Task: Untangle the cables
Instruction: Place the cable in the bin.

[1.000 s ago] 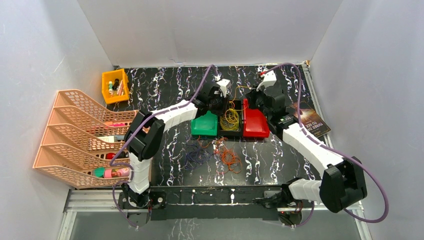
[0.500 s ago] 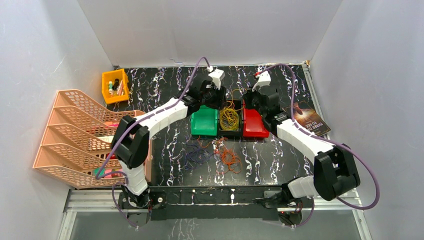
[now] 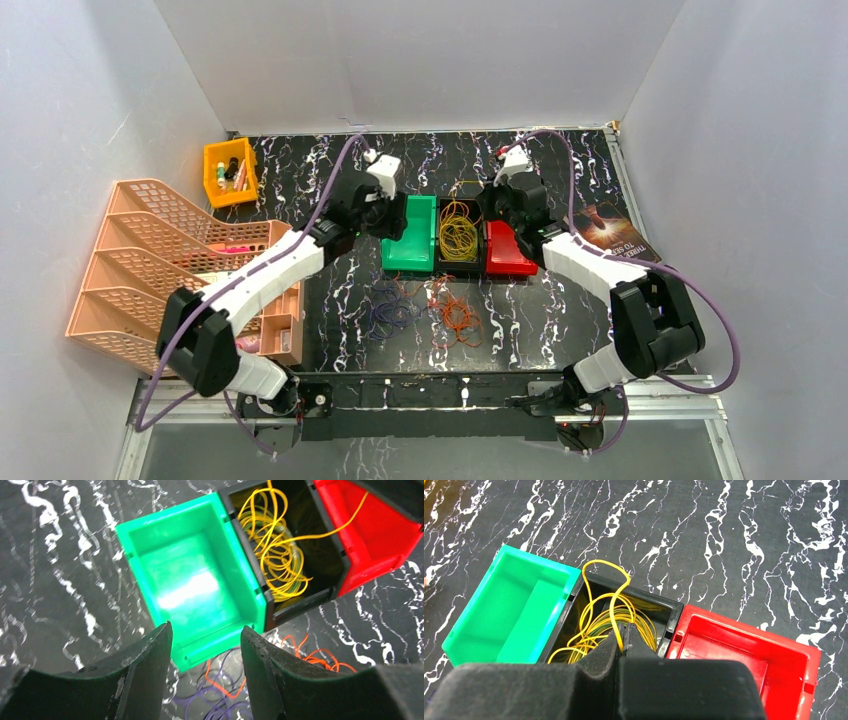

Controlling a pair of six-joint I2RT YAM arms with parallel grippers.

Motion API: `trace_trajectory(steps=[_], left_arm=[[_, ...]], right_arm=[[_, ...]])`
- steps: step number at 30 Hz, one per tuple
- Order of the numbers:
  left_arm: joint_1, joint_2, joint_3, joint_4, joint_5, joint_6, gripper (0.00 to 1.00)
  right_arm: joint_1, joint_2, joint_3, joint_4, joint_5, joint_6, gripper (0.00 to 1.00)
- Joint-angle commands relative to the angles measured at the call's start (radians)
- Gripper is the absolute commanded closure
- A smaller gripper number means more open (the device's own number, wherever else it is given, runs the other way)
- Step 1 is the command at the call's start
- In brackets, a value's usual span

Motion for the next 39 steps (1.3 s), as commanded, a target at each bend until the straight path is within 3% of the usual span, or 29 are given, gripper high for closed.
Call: trace_trajectory(steps=[1, 8, 14, 22, 31, 35, 39], left_arm=[[0.007, -0.175, -0.079, -0.052, -0.085, -0.001, 0.48], [0.011, -0.305, -0.138, -0.108, -0.130, -0.047, 0.46], [0.011, -0.327, -0.152, -0.125, -0.143, -0.053, 0.46], [0.011, -0.327, -0.167, -0.130, -0.135, -0.059, 0.45], [0.011, -0.343, -0.186, -0.135, -0.136, -0.064, 0.45], [0.011, -0.355, -0.196, -0.142, -0.141, -0.068, 0.45], [0.011, -0.367, -0.205, -0.146, -0.148, -0.072, 0.45]], right_arm=[[0.004, 0.006, -0.010, 0.129, -0.019, -0.107, 1.00], [0.068, -0.005, -0.044, 0.169, 0.189, -0.323, 1.00], [0.135, -0.008, -0.062, 0.179, 0.240, -0.456, 1.00], [0.153, 0.011, -0.027, 0.014, -0.041, -0.457, 1.00], [0.154, 0.126, 0.034, -0.088, -0.043, -0.427, 0.99], [0.154, 0.145, 0.063, -0.113, -0.040, -0.408, 0.75], [0.154, 0.092, 0.059, -0.102, -0.017, -0.387, 0.60]])
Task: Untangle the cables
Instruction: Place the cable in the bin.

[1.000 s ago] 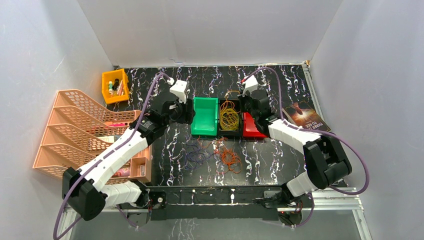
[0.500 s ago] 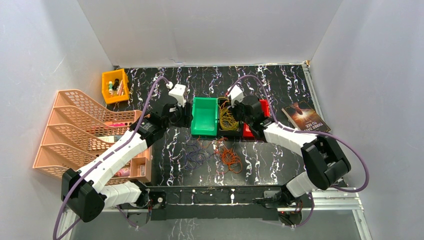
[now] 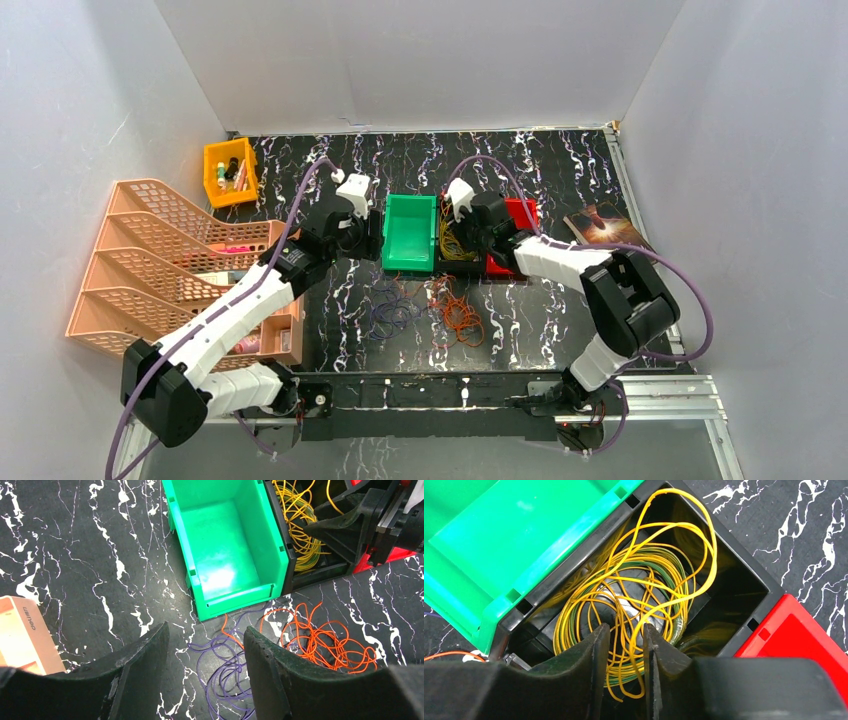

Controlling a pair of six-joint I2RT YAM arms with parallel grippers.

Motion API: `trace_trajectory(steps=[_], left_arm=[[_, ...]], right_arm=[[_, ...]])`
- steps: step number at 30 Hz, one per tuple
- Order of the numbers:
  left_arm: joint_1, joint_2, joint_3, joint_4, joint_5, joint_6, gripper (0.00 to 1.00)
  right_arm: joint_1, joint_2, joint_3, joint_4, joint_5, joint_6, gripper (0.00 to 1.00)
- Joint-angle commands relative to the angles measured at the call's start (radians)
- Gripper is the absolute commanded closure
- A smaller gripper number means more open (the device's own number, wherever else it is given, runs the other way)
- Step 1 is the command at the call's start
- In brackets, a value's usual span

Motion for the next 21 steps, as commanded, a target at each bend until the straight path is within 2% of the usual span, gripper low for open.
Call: trace_trajectory(steps=[1, 7, 14, 17, 21], left_arm=[[0.005, -0.051, -0.009, -0.018, -0.019, -0.009, 0.44], [0.004, -0.036, -0.005, -0.007, -0.011, -0.012, 0.44], [0.005, -0.011, -0.009, 0.013, 0.009, -0.020, 0.44], [0.005, -0.011, -0.017, 0.017, 0.017, -0.028, 0.44], [0.005, -0.016, -0.027, 0.020, 0.023, -0.036, 0.44]], right_arm=[[0.001, -0.082, 0.049, 0.014, 0.019, 0.026, 0.58], [0.000, -0.198, 0.038, -0.007, 0.087, 0.030, 0.39], [-0.002, -0.237, 0.062, -0.058, 0.154, 0.045, 0.33], [-0.004, -0.183, 0.143, -0.158, 0.107, 0.061, 0.35], [-0.004, -0.100, 0.208, -0.220, 0.032, 0.079, 0.48]])
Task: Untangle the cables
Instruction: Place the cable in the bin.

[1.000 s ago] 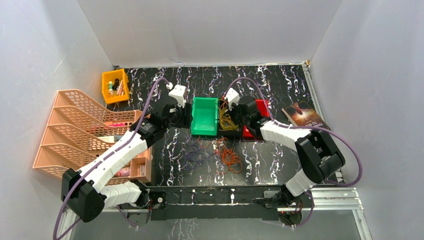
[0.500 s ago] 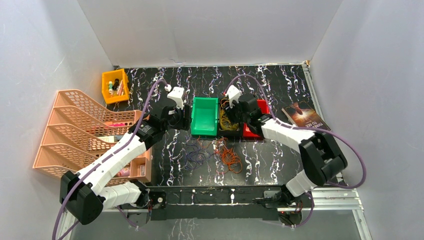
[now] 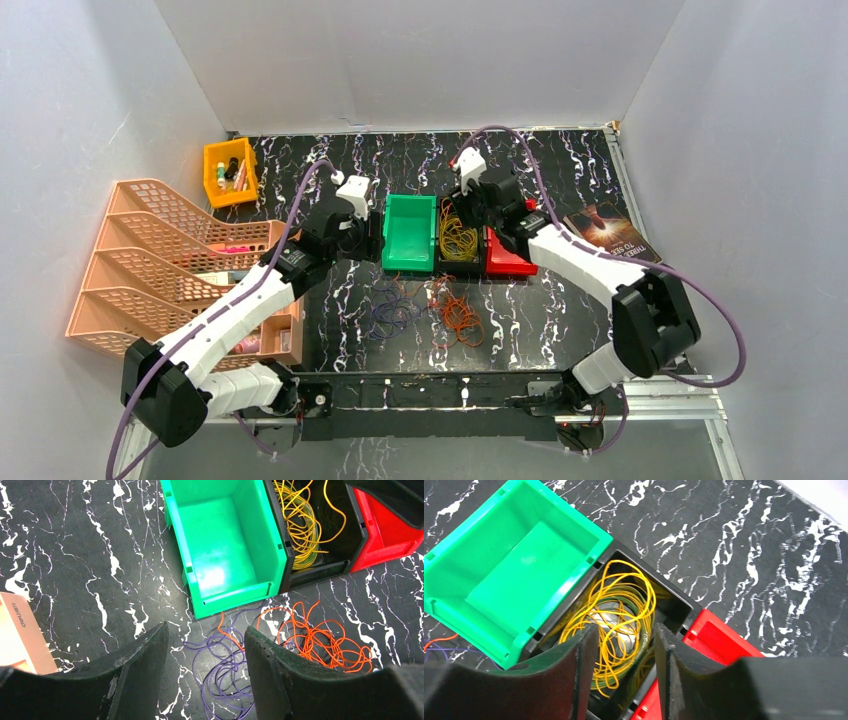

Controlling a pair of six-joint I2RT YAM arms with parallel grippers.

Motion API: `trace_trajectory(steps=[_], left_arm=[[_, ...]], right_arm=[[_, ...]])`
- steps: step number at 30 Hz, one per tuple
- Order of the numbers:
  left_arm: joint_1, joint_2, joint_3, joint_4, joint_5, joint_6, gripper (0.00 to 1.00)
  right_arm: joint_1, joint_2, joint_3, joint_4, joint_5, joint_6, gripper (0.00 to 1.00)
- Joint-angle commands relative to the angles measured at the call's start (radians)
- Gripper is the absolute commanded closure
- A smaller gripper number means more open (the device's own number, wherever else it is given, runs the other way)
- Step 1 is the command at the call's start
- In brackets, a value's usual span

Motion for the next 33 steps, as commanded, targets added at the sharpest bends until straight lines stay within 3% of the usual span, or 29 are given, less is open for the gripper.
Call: trace_trajectory(steps=[1, 7, 19, 26, 33], left_arm=[[0.005, -0.014, -0.013, 0.010, 0.016, -0.014, 0.44], [0.005, -0.023, -0.014, -0.003, 0.015, -0.014, 0.44], [0.005, -0.021, -0.025, -0.004, 0.024, -0.021, 0.43], [0.005, -0.017, -0.019, -0.009, 0.020, -0.018, 0.43], [0.005, -0.009, -0.025, 0.004, 0.029, -0.025, 0.43]], right_arm=[[-0.003, 0.070, 0.084, -0.054, -0.068, 0.036, 0.53], [-0.003, 0.195, 0.186, -0.134, -0.080, 0.035, 0.76], [-0.005, 0.306, 0.156, -0.103, -0.141, 0.073, 0.89], [-0.004, 0.308, 0.155, -0.061, -0.236, 0.109, 0.90], [-0.005, 0.155, 0.165, -0.087, -0.240, 0.090, 0.79]])
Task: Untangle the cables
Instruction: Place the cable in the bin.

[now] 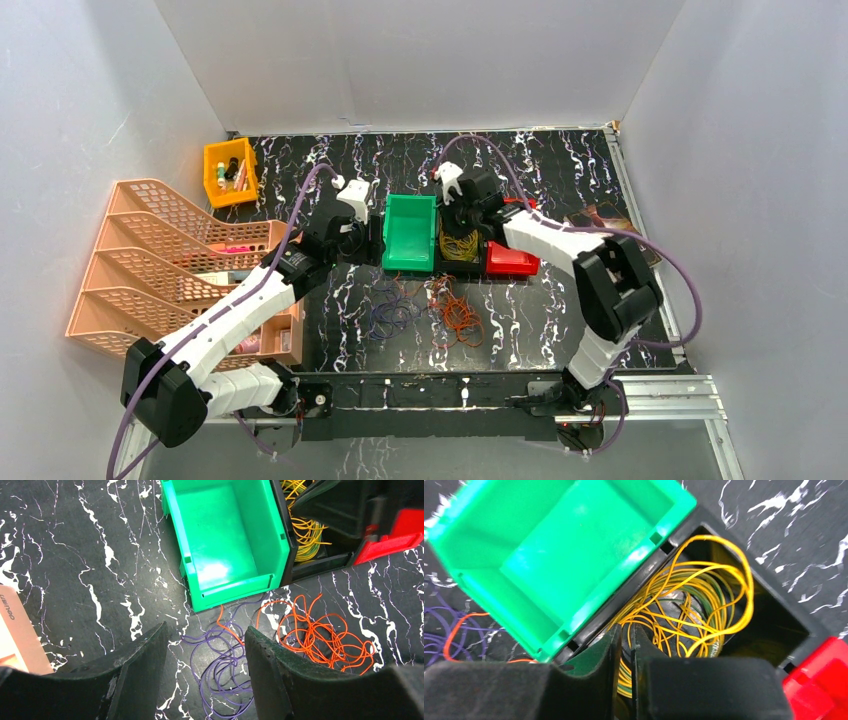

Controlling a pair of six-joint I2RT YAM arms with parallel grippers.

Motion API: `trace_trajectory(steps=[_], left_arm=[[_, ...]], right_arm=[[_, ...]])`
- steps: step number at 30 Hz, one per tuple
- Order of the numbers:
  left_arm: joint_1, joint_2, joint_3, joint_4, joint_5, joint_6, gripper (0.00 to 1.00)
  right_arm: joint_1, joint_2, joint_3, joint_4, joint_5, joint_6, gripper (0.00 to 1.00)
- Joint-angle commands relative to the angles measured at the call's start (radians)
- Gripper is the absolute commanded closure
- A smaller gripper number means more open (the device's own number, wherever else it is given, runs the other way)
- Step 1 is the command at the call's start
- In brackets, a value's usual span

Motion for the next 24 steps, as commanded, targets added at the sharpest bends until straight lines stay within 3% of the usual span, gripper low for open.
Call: trace_trajectory(steps=[1, 6, 12, 16, 24], left_arm=[[0.005, -0.006, 0.002, 0.005, 0.017, -0.007, 0.43], [0.005, 0.002, 0.004, 0.015, 0.021, -0.008, 0.43], [0.005, 0.014, 0.000, 0.019, 0.030, -0.006, 0.43], [0.005, 0.000, -0.007, 0.016, 0.026, -0.013, 0.43], [0.004, -0.005, -0.011, 0.012, 0.019, -0.019, 0.43]], right_arm=[[-0.005, -0.150, 0.027, 0.016, -0.003, -0.005, 0.77], [-0.005, -0.225, -0.001, -0.038, 0.157, -0.043, 0.77], [-0.005, -0.210, 0.009, -0.100, 0.330, -0.089, 0.92], [-0.005, -0.155, 0.028, -0.110, 0.346, -0.103, 0.95], [0.005, -0.056, 0.038, -0.066, 0.237, -0.053, 0.98]])
